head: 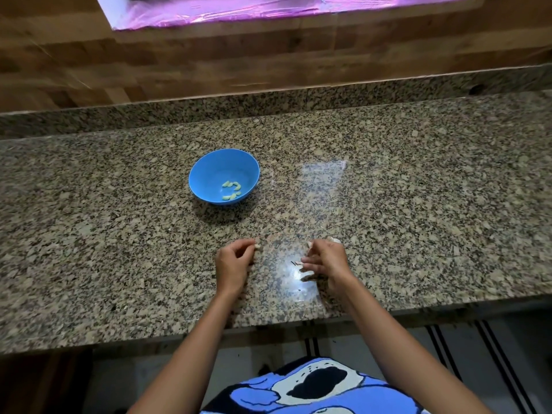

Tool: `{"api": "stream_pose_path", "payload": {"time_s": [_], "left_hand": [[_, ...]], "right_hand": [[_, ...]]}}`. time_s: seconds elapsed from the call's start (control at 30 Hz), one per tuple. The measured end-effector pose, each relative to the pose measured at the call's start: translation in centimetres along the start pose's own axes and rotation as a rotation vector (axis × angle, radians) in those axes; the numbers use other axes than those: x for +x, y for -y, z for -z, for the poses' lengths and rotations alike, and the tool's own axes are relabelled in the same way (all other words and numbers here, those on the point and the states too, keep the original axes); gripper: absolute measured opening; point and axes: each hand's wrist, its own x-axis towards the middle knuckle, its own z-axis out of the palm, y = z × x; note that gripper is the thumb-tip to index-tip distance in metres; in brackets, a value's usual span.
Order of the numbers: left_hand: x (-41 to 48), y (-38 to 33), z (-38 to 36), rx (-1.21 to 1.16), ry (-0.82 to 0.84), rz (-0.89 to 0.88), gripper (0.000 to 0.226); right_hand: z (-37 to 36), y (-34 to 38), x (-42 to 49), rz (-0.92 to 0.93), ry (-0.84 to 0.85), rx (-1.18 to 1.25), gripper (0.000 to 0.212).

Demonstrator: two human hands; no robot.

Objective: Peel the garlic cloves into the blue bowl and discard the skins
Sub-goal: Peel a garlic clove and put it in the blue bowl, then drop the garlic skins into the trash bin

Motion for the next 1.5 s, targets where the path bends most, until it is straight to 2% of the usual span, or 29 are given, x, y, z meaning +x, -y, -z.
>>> {"api": "stream_pose_path", "payload": {"time_s": [0.07,0.13,0.2,0.27,0.3,0.37,0.57,0.7,0.83,0.9,0.93,0.97,1.0,1.07,1.1,1.17,1.23,1.3,1.4,1.5], "left_hand": [[0.0,0.0,-0.2,0.218,-0.011,-0.129,0.021],[-0.2,-1.1,-1.1,0.287,-0.02,-0.249,0.026],[-0.5,-2.6,-2.8,0.279,0.124,-0.338,0.03],[-1.2,-3.5,-4.5,0.291,0.343,-0.326,0.037],[-1.6,-3.4,-5.2,0.347,0.432,-0.328,0.041],[-2.5,-2.5,-5.8,0.523,0.52,-0.457,0.045],[-3.4,0.8,-2.6,0.642,0.462,-0.949,0.038],[-3.7,1.7,-0.4,0.656,0.375,-1.025,0.037],[-3.7,2.3,0.0,0.716,0.305,-0.877,0.029],[-4.2,1.2,0.3,0.73,0.293,-0.684,0.017],[-4.6,0.5,0.7,0.676,0.274,-0.517,0.01],[-5.1,-0.2,1.3,0.51,0.241,-0.281,0.01],[-5.3,-0.5,2.0,0.243,0.218,0.002,0.011],[-5.5,-0.2,4.1,-0.456,0.182,0.485,0.012],[-5.8,0.3,5.4,-0.775,0.119,0.619,0.012],[-7.3,2.1,8.2,-1.209,-0.096,0.721,0.02],[-9.9,3.8,11.1,-1.411,-0.309,0.723,0.015],[-13.1,5.9,14.1,-1.494,-0.497,0.708,0.014],[-18.1,9.7,18.5,-1.601,-0.804,0.682,0.031],[-23.2,13.1,22.2,-1.64,-1.091,0.589,0.041]], "right_hand": [[0.5,0.1,0.0,-0.002,-0.028,-0.009,0.025],[1.0,-0.2,-0.2,0.022,-0.054,-0.053,0.029],[1.4,-0.6,-0.4,0.055,-0.034,-0.068,0.03],[1.8,-1.2,-0.7,0.083,0.011,-0.068,0.029],[2.0,-1.3,-0.9,0.092,0.024,-0.061,0.027],[2.3,-1.5,-1.1,0.101,0.018,-0.018,0.021],[2.1,-2.1,-1.5,0.045,0.021,0.066,0.008],[0.7,-2.1,-2.0,-0.039,0.055,0.114,0.006],[-0.7,-2.6,-2.4,-0.062,0.094,0.137,0.009],[-1.4,-3.2,-2.6,-0.045,0.095,0.133,0.013],[-1.9,-3.3,-2.8,-0.041,0.108,0.123,0.013],[-2.3,-3.4,-3.1,-0.043,0.134,0.108,0.012],[-2.8,-3.2,-3.5,-0.04,0.171,0.086,0.012],[-4.3,-3.0,-3.9,-0.001,0.258,0.023,0.013],[-5.3,-3.0,-4.0,0.018,0.302,-0.007,0.013],[-8.3,-3.5,-4.4,0.037,0.416,-0.059,0.01],[-12.0,-4.5,-5.6,0.036,0.566,-0.129,0.007],[-16.5,-6.3,-7.7,0.0,0.73,-0.201,0.008],[-22.6,-10.2,-12.0,-0.066,0.974,-0.329,0.01],[-27.6,-14.4,-16.5,-0.105,1.13,-0.479,0.009]]}}
